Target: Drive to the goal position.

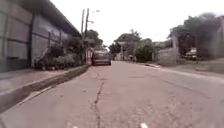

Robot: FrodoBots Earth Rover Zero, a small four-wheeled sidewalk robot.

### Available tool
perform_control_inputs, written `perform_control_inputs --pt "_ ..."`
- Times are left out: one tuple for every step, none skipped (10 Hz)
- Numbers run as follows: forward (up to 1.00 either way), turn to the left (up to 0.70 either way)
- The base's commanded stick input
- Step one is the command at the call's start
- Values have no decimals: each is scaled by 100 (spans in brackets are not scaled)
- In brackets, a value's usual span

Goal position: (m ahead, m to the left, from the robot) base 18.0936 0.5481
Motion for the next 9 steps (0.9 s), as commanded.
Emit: perform_control_inputs --pt "70 0" --pt "70 0" --pt "70 0" --pt "70 0" --pt "70 0" --pt "70 0" --pt "70 0" --pt "70 0" --pt "70 0"
